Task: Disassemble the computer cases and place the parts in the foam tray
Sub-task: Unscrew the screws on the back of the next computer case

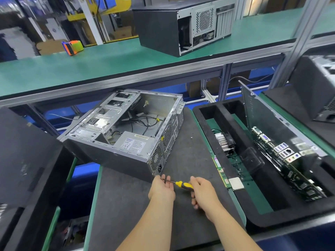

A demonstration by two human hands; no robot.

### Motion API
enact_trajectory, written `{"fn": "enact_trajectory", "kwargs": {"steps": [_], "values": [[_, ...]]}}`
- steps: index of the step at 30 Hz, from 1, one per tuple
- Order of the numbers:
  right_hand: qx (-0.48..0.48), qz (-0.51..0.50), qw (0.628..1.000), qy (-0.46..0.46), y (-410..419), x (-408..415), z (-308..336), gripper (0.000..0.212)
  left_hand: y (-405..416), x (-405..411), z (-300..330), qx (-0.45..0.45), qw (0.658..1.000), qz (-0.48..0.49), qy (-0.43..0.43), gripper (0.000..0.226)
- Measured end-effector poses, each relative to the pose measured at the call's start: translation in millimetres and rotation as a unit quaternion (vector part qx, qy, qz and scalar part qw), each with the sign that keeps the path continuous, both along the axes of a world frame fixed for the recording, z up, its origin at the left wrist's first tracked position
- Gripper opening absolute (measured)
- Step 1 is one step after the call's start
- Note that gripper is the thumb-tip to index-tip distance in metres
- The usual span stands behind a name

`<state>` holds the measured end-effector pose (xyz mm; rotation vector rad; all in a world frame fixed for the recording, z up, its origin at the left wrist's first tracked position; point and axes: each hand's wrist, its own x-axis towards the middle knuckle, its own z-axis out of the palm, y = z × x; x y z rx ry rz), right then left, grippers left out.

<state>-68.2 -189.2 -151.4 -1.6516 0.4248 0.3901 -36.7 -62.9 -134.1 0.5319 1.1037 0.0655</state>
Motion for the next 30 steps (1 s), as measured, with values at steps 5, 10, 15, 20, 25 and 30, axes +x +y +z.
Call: {"fn": "enact_trajectory", "kwargs": {"steps": [5, 10, 15, 20, 25, 30], "values": [[0.029, -0.023, 0.997, -0.063, -4.6, -0.2, -1.0, 0.015, -0.8, -0.3, -1.9, -0.009, 1.0, 0.012, -0.009, 0.029], [0.107, -0.035, 0.994, -0.011, 0.2, -1.7, -1.8, 0.011, -1.4, -0.3, 0.3, -0.028, 0.999, 0.022, -0.018, 0.019], [0.033, -0.01, 0.999, 0.03, 0.9, -3.3, -4.3, 0.032, -2.4, -2.2, 0.6, -0.033, 0.999, 0.023, -0.022, 0.026], [0.016, -0.014, 0.997, -0.072, -3.5, -4.5, -4.2, 0.011, -1.5, -2.4, -1.4, -0.036, 0.999, 0.027, -0.023, 0.028], [0.091, -0.03, 0.993, -0.062, -1.4, -5.0, -2.8, 0.013, -0.9, -2.9, -1.3, -0.04, 0.998, 0.027, -0.03, 0.018], [0.027, -0.009, 1.0, 0.001, 1.2, -4.8, -1.7, 0.028, -1.5, -4.0, 0.7, -0.029, 0.999, 0.02, -0.026, 0.025]]}}
